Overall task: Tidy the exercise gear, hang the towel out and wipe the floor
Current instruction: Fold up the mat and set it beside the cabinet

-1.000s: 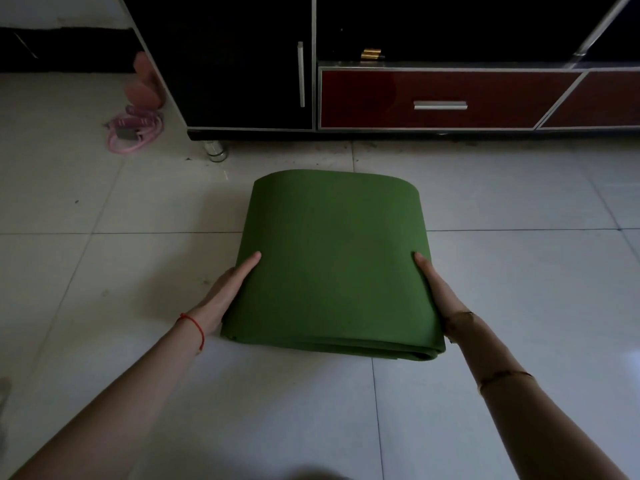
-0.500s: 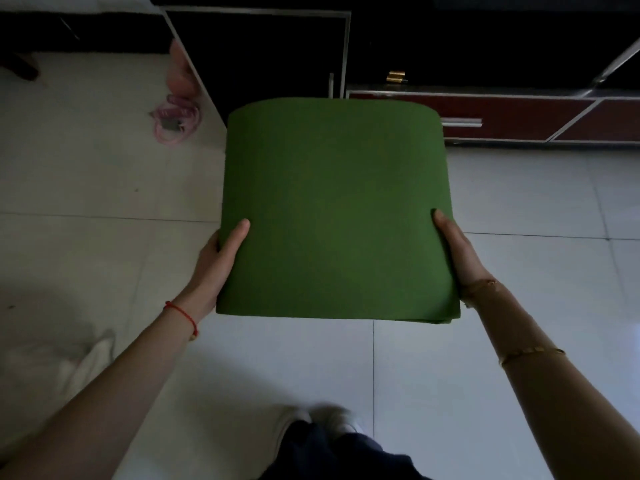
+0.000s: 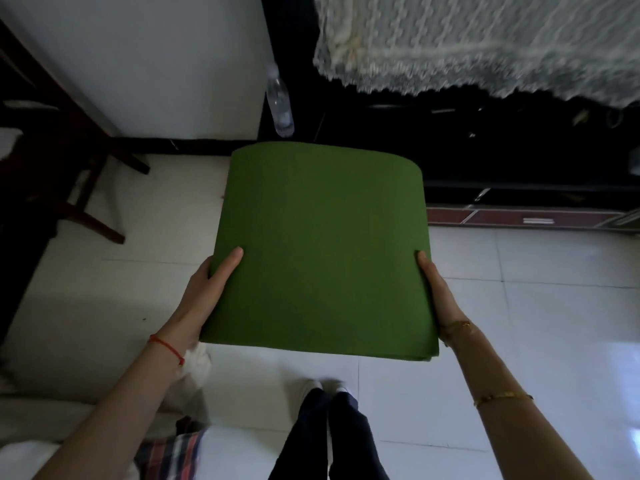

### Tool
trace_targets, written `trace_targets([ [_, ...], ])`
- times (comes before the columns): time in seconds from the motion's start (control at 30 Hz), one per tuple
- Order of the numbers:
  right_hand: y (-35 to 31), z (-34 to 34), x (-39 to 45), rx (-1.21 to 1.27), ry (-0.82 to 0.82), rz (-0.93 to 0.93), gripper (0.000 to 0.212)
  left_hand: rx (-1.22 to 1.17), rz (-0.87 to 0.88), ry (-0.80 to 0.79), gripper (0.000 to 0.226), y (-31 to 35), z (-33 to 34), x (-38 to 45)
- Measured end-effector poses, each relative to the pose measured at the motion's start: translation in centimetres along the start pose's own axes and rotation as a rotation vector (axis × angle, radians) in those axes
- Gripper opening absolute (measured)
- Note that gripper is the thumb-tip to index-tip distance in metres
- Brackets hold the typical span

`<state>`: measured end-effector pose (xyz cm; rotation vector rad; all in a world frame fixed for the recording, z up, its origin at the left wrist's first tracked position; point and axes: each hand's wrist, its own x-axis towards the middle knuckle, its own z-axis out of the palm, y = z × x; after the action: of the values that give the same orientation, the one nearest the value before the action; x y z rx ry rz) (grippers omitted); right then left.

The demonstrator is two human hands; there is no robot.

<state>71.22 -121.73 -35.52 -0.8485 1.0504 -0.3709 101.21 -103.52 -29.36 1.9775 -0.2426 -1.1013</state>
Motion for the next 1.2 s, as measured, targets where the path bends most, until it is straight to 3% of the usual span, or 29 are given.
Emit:
trace_targets([
  [0.23,-10.0,3.9,-10.8,-0.022,-0.035,-0.020,0.074,-0.018,0.007,0.009,0.071,8.6,-4.4,-10.9],
  [0.53,-15.8,6.2,-16.5,-0.064,-0.096,-0.081,0.074,-0.024,0.064,0.057,0.082,12.6,-7.5,-17.9],
  [0.7,-17.6,7.9,-17.2,-0.060,-0.161,-0.067,0.057,-0.065,0.067,0.122,0.066,13.0,-8.7,-20.1],
  [0.97,-18.4,12.5,-15.7,-0.124,-0.253,-0.036,0.072,-0.143,0.014,0.195,0.074,11.4,-12.2,-20.9],
  [1.2,-18.6,19.5,-10.9,-0.165,-0.297,0.016,0.076,-0.201,-0.036,0.277,0.062,11.1,-17.6,-17.6],
])
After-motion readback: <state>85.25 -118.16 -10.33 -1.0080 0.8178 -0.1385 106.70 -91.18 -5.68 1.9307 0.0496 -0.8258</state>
